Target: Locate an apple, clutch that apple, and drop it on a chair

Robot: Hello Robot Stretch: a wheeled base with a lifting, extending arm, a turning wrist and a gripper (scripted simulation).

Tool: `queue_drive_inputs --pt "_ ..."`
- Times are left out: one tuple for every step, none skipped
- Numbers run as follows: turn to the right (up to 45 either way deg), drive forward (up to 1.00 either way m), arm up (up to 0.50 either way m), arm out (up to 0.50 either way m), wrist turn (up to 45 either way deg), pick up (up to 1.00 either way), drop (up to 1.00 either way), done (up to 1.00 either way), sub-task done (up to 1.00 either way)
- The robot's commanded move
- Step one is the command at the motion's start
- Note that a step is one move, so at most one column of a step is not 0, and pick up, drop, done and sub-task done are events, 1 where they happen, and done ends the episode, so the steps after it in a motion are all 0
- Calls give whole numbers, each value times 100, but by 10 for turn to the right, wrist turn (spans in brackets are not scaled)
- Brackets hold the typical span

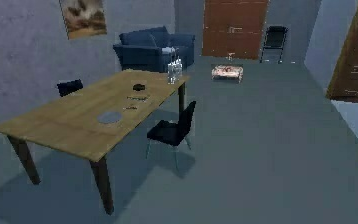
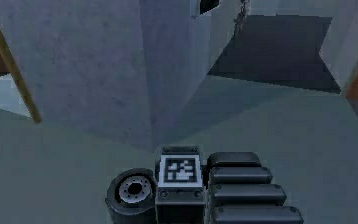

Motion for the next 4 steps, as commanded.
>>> queue_drive_inputs --pt "390 0 0 0 0 0 0 0 0" --pt "0 5 0 0 0 0 0 0 0" --pt "-240 0 0 0 0 0 0 0 0" --pt "0 90 0 0 0 0 0 0 0"
